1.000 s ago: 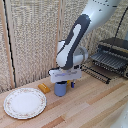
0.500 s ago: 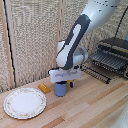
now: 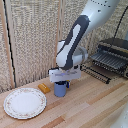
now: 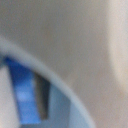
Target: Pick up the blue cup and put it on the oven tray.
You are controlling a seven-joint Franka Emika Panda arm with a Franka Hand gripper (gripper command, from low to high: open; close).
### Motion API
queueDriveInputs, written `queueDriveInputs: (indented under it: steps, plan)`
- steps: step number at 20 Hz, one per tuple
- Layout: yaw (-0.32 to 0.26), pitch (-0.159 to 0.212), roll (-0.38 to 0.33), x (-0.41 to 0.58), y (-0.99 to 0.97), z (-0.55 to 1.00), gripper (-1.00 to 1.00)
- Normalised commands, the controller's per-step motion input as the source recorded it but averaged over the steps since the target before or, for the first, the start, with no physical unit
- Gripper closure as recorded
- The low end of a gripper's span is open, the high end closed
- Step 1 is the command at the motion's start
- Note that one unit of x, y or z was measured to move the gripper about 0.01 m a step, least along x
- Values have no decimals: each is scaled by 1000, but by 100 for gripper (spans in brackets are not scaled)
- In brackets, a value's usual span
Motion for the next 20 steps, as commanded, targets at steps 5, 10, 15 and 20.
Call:
queueDriveInputs:
  steps: [5, 10, 15, 20]
  plan:
    - [-24, -18, 29, 78, -2, 635, 100]
    - [-53, 9, 22, 264, -47, 1000, 100]
    - [-113, 49, 26, 524, -53, 831, 100]
    - [-204, 21, -3, 551, -45, 503, 100]
